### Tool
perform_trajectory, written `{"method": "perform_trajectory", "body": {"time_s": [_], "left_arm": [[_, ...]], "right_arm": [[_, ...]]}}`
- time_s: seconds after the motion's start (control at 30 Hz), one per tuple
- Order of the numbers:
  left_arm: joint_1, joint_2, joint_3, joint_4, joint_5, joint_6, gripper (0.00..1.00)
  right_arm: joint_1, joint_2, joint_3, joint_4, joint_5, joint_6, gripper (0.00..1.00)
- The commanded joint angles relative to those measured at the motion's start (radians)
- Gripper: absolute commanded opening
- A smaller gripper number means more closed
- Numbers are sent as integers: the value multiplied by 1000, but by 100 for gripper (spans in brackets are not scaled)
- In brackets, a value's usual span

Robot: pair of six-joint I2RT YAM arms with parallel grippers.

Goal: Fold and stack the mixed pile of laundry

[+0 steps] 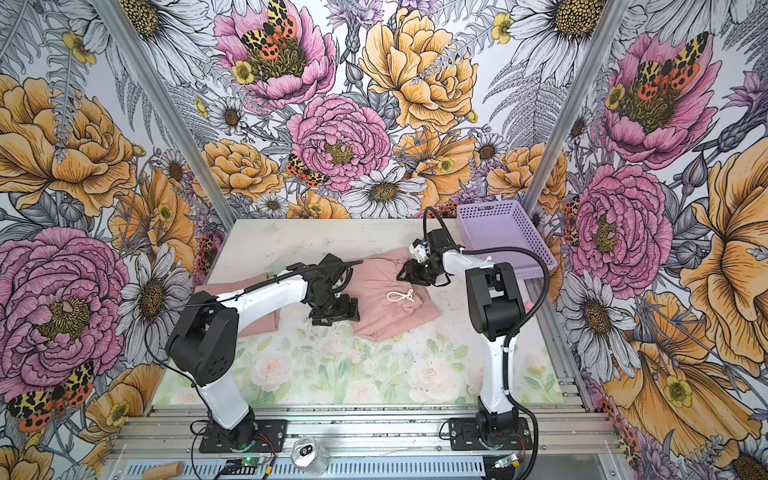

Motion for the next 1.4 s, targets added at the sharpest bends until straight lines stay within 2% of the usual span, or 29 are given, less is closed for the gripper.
{"method": "perform_trajectory", "body": {"time_s": [0.0,0.13,0.33,0.53,0.77,1.07,1.23,1.37], "left_arm": [[14,-32,-17,29,-17,-11,92],[23,-31,-24,37,-12,-11,92],[38,-41,-39,45,-12,-10,92],[71,-86,-93,58,-10,-12,92],[112,-149,-128,60,-5,-5,92],[148,-190,-145,57,16,14,92],[142,-175,-132,57,29,16,92],[118,-148,-109,52,35,17,92]], "right_arm": [[9,19,16,19,-79,-21,47],[25,19,-4,53,-111,-4,34],[45,-4,-17,82,-148,25,0],[63,-110,-51,77,-141,56,0],[63,-262,-31,-61,-95,47,0],[12,-344,74,-266,-59,-34,0],[-88,-253,67,-284,-63,-84,0],[-127,-94,94,-292,37,-129,0]]}}
